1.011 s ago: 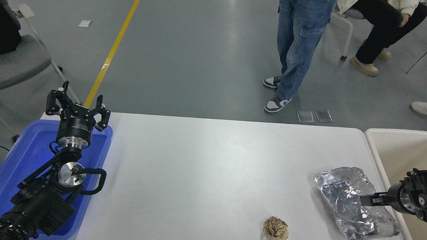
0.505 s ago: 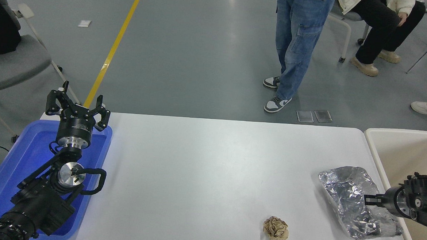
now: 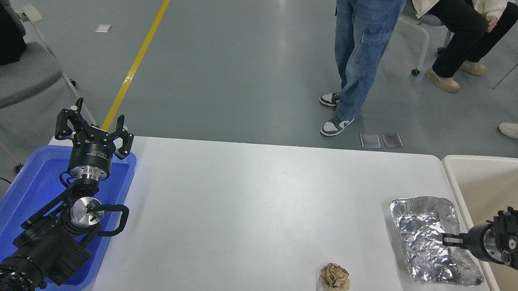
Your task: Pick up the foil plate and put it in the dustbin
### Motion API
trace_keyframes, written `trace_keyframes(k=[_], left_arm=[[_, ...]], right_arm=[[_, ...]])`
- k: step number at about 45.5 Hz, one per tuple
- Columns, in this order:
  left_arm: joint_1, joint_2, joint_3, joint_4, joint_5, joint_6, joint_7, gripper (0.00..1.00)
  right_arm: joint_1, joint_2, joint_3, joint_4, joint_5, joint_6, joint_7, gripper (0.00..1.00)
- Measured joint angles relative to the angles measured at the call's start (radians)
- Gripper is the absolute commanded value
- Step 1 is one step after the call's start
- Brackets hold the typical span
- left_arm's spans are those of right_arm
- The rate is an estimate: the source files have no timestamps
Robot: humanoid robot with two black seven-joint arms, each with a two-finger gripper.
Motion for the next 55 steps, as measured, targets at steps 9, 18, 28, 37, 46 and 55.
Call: trace_keyframes(k=[9, 18, 28, 37, 46, 55], left_arm=[[-0.001, 0.000, 0.001, 0.000, 0.000, 0.000, 0.000, 0.99], [-0.001, 0.000, 0.002, 0.000, 0.000, 0.000, 0.001, 0.99], [-0.001, 0.001, 0.002, 0.000, 0.001, 0.000, 0.001, 0.99], [0.001, 0.002, 0.002, -0.001, 0.001, 0.000, 0.001, 0.99], [0.001, 0.003, 0.002, -0.001, 0.002, 0.000, 0.001, 0.99], [0.002, 0.004, 0.001, -0.001, 0.002, 0.000, 0.001, 0.99]], right_arm=[[0.222, -0.094, -0.178, 0.137, -0.003, 0.009, 0.005, 0.00], [0.546, -0.125, -0.478, 0.290, 0.018, 0.021, 0.018, 0.00], [0.906, -0.049, -0.797, 0.449, 0.101, 0.038, 0.034, 0.00], [1.131, 0.053, -0.950, 0.512, 0.188, 0.131, 0.062, 0.00], [1.271, 0.127, -1.005, 0.536, 0.247, 0.234, 0.074, 0.00], [1.333, 0.157, -1.026, 0.544, 0.270, 0.284, 0.078, 0.00]])
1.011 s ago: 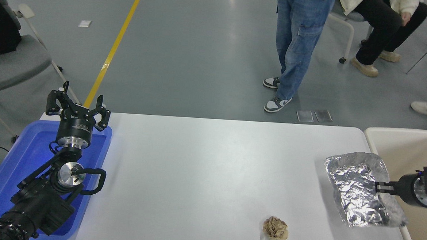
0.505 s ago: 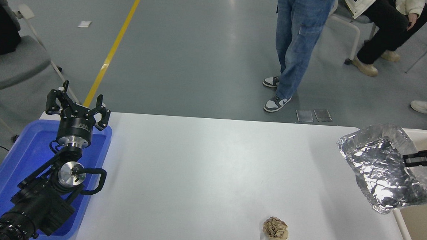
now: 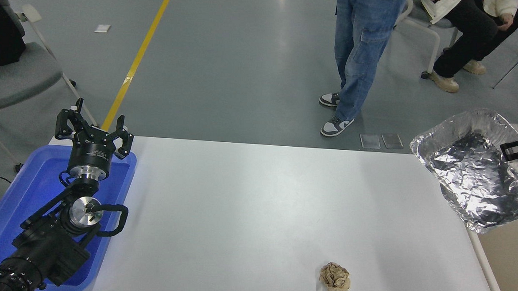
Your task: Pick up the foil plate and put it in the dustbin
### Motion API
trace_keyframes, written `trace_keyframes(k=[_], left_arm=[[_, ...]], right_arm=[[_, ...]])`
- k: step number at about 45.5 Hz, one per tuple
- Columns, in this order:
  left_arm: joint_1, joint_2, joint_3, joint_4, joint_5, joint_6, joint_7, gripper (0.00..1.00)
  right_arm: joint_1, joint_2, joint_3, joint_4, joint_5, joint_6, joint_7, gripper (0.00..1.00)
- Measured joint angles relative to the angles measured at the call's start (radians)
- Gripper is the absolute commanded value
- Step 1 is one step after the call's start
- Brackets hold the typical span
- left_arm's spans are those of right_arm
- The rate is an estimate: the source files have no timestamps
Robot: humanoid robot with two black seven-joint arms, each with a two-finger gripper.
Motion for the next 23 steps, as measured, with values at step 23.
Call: trace_keyframes(k=[23], left_arm=[[-0.001, 0.000, 0.000, -0.001, 0.000, 0.000, 0.000, 0.99]], right_arm=[[-0.168, -0.123, -0.005, -0.179, 0.095, 0.014, -0.017, 0.00]])
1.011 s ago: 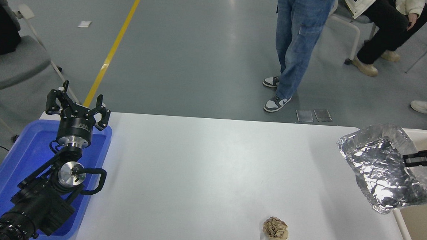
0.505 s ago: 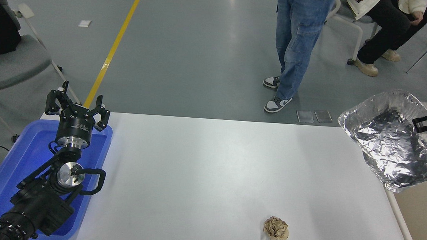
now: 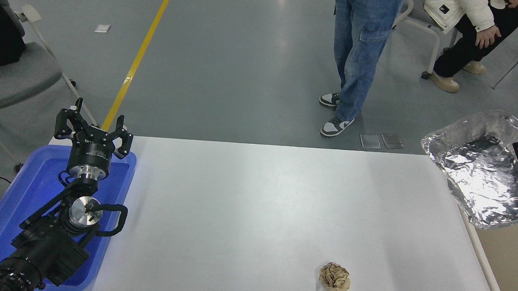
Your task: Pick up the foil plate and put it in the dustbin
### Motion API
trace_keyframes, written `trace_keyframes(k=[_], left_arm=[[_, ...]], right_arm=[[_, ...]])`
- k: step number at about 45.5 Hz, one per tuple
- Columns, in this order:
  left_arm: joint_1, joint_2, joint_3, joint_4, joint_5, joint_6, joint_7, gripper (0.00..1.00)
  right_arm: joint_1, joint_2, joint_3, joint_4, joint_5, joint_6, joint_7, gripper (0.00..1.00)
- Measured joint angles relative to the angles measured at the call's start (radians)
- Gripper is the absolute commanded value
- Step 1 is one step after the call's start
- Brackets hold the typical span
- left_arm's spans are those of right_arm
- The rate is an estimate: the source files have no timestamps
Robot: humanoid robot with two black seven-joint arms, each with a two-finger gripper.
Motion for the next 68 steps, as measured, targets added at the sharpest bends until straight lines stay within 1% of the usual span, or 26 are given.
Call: trace_keyframes(k=[9, 18, 28, 39, 46, 47, 48, 49, 50, 52, 68], left_arm=[[0.000, 0.000, 0.000, 0.001, -0.001, 0.000, 0.000, 0.99], [0.000, 0.000, 0.000, 0.001, -0.001, 0.000, 0.000, 0.99], [0.000, 0.000, 0.000, 0.002, -0.002, 0.000, -0.001, 0.99], [0.000, 0.000, -0.001, 0.002, -0.003, 0.000, -0.002, 0.99], [0.000, 0.000, -0.001, 0.002, -0.003, 0.000, -0.002, 0.99], [0.000, 0.000, -0.001, 0.002, -0.003, 0.000, -0.002, 0.99], [0.000, 0.000, -0.001, 0.002, -0.003, 0.000, -0.002, 0.99], [0.000, 0.000, -0.001, 0.002, -0.003, 0.000, -0.002, 0.99], [0.000, 0.000, -0.001, 0.002, -0.003, 0.000, -0.002, 0.99], [0.000, 0.000, -0.001, 0.002, -0.003, 0.000, -0.002, 0.99], [0.000, -0.001, -0.001, 0.002, -0.003, 0.000, -0.002, 0.99]], right_arm=[[-0.255, -0.098, 0.105, -0.240, 0.008, -0.011, 0.006, 0.00], [-0.623, -0.142, 0.352, -0.533, -0.001, -0.034, 0.019, 0.00], [-0.977, -0.108, 0.643, -0.775, 0.000, -0.121, 0.025, 0.00], [-1.242, -0.036, 0.923, -0.915, 0.007, -0.241, 0.020, 0.00], [-1.346, 0.003, 1.064, -0.971, 0.010, -0.278, 0.018, 0.00], [-1.353, 0.004, 1.076, -0.975, 0.010, -0.281, 0.018, 0.02], [-1.361, 0.006, 1.088, -0.980, 0.010, -0.285, 0.018, 0.11], [-1.371, 0.009, 1.103, -0.985, 0.011, -0.287, 0.018, 0.22], [-1.382, 0.013, 1.119, -0.989, 0.011, -0.288, 0.017, 0.44], [-1.400, 0.020, 1.150, -0.996, 0.012, -0.292, 0.017, 1.00], [-1.467, 0.037, 1.256, -1.013, 0.071, -0.305, 0.019, 1.00]])
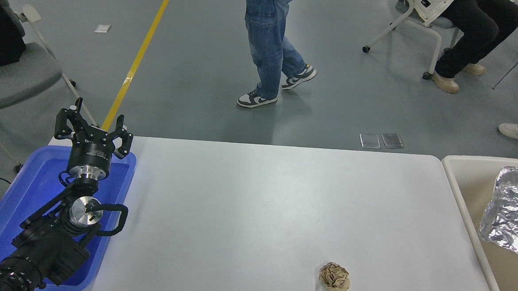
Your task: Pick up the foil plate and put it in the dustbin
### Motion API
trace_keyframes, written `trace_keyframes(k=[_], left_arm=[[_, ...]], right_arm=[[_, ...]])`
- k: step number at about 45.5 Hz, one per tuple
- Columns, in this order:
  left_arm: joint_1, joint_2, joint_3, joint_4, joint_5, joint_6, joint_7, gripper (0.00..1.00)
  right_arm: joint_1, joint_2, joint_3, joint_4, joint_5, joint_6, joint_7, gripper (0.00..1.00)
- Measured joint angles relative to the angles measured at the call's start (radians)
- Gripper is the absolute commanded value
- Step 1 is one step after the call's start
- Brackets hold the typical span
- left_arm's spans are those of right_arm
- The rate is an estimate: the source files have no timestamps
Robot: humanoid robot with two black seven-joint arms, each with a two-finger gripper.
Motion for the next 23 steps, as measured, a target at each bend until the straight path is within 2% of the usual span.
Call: trace_keyframes(k=[11, 23], left_arm=[[0.000, 0.000, 0.000, 0.000, 0.000, 0.000, 0.000, 0.99], [-0.001, 0.000, 0.000, 0.000, 0.000, 0.000, 0.000, 0.99]], right_arm=[[0.011, -0.024, 0.014, 0.081, 0.016, 0.000, 0.007, 1.00], [0.162, -0.171, -0.019, 0.387, -0.006, 0.010, 0.000, 1.00]])
